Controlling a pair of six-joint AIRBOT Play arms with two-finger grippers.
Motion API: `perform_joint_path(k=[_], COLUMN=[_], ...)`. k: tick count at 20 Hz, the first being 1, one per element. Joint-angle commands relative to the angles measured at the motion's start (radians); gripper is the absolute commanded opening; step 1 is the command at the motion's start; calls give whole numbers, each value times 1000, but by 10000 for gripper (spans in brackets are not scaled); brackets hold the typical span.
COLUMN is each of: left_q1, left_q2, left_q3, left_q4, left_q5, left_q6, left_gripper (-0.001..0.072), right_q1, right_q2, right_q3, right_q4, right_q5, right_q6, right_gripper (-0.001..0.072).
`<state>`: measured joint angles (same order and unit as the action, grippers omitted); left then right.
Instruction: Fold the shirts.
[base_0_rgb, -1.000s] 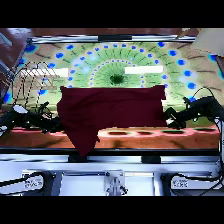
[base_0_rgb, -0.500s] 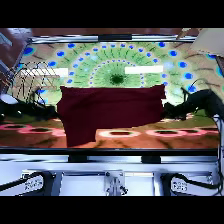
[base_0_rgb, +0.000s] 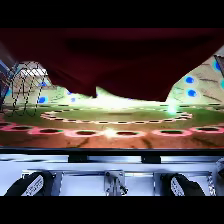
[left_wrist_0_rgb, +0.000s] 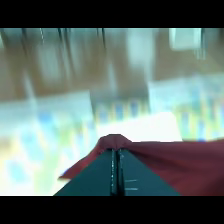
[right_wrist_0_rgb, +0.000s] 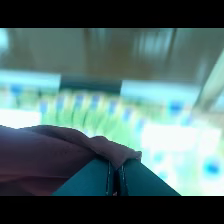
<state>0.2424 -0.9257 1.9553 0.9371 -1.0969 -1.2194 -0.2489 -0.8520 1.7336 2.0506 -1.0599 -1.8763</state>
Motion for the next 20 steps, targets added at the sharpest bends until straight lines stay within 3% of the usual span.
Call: perform_joint_path(k=[1,7,10,16,20], left_q1=[0,0,0,0,0], left_q2=[161,320,314,311,295], left_q3=[153,124,121,-51,-374], left_q4=[42,280,287,285,260], left_q5=[112,-11,-147,-414,-433], left_q6=[-19,-92,-91,-90,-75], left_gripper=[29,30,30,30,30], right_q1=[1,1,1,1,1], right_q2=[159,303,298,212,60], right_q3=[153,155,155,154,87], right_q4=[-66,-183,-187,-267,-257], right_q5=[71,-3,-156,-549,-769], right_q6=[-9,74,84,212,285], right_gripper=[78,78,78,78,78])
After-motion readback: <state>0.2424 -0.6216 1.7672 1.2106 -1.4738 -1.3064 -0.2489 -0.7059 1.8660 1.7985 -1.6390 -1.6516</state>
